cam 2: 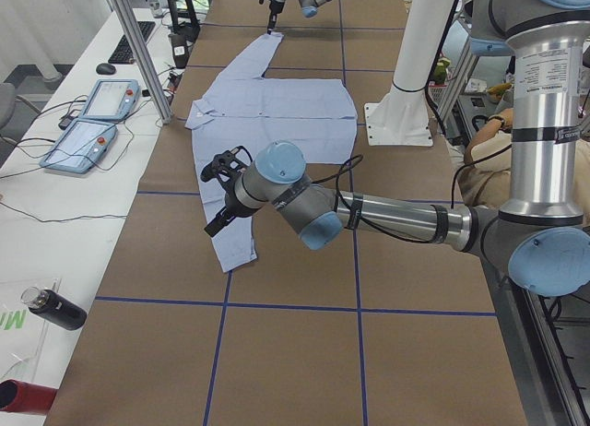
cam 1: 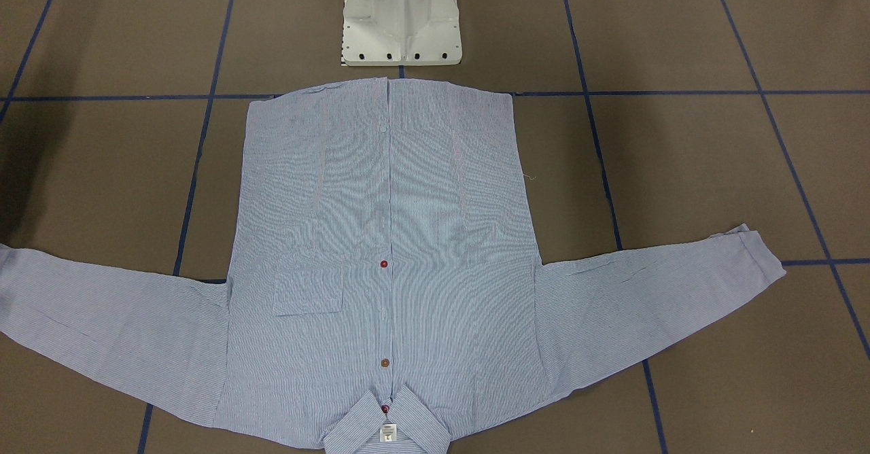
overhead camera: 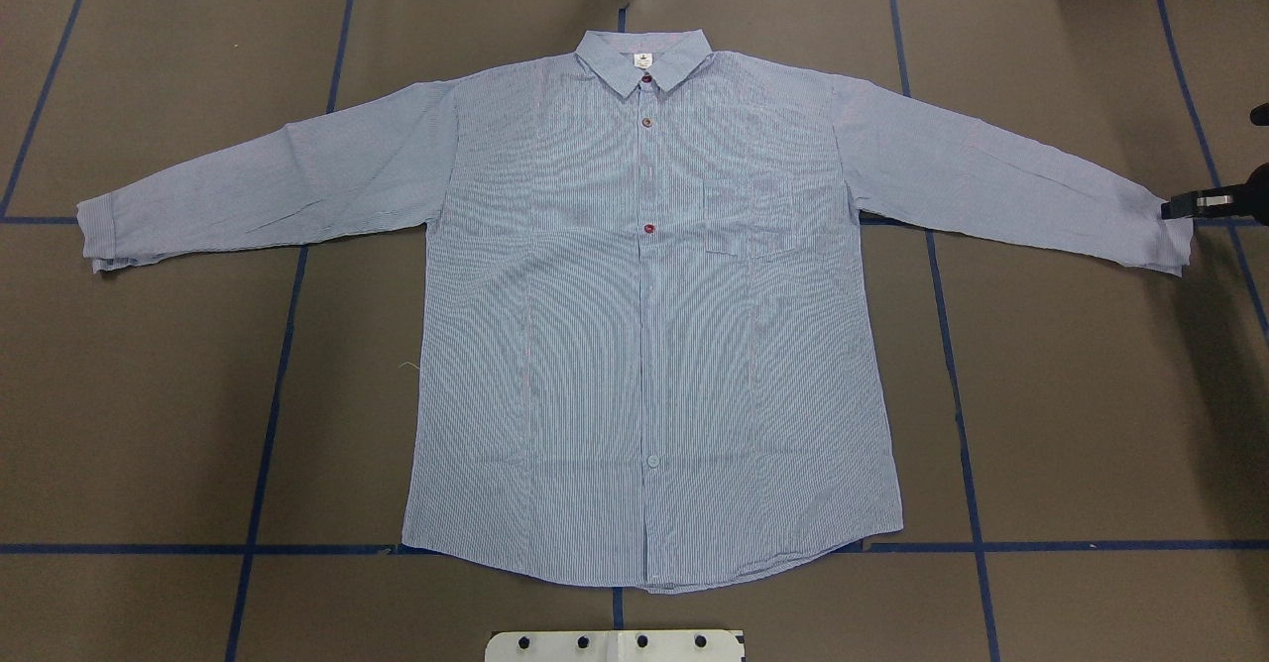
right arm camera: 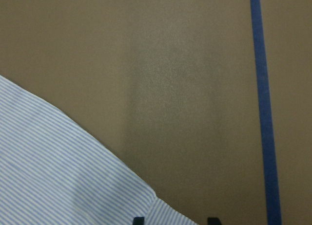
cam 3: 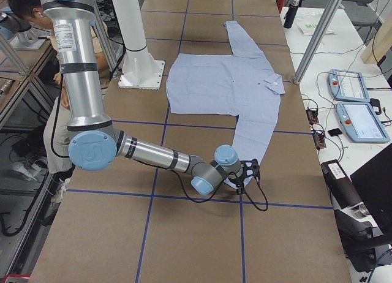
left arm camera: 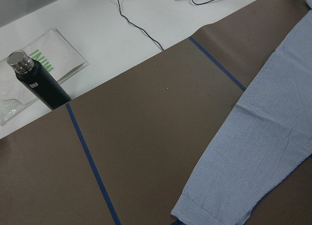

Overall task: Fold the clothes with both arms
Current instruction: 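Lower the right gripper and grasp the cuff of the sleeve nearest it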

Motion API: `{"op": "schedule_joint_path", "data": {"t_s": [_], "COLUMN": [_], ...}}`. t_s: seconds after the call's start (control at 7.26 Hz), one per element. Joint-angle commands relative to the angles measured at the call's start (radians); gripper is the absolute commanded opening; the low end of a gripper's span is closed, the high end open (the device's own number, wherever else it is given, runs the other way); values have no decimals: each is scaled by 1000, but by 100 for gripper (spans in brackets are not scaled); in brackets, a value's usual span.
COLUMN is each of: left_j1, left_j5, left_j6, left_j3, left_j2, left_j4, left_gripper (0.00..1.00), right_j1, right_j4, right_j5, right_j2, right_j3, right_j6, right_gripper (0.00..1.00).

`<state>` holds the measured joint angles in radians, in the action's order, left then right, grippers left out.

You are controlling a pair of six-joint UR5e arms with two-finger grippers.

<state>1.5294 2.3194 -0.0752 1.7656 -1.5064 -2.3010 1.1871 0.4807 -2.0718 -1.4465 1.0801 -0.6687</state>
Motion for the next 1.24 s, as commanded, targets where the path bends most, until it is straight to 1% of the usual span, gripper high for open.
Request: {"op": "schedule_joint_path", "data": {"t_s": [0.0, 0.28, 0.41, 0.55, 0.83, 0.96, 1.1], "left_j1": [0, 0, 0, 0, 0, 0, 2], "left_j5": [0, -2, 0, 0, -2, -2, 0], "left_j6": [0, 0, 0, 0, 0, 0, 0], "left_j3": [0, 0, -2, -2, -2, -2, -2], "left_j2": [0, 0, 0, 0, 0, 0, 2], "left_j4": [0, 0, 0, 0, 0, 0, 0], "left_gripper": [100, 100, 100, 100, 100, 100, 100], "right_j1": [-6, -14, -15, -15, -15, -12, -12], "right_j4": [-1, -1, -1, -1, -1, 7, 36], "right_j5": [4, 7, 9, 7, 3, -7, -39], "right_j2": [0, 1, 1, 1, 0, -5, 3], "right_j3": [-3, -3, -3, -3, 26, 84, 148], "right_j6": [0, 0, 0, 0, -3, -21, -88], "right_gripper": [53, 53, 43, 0, 0, 0, 0]}}
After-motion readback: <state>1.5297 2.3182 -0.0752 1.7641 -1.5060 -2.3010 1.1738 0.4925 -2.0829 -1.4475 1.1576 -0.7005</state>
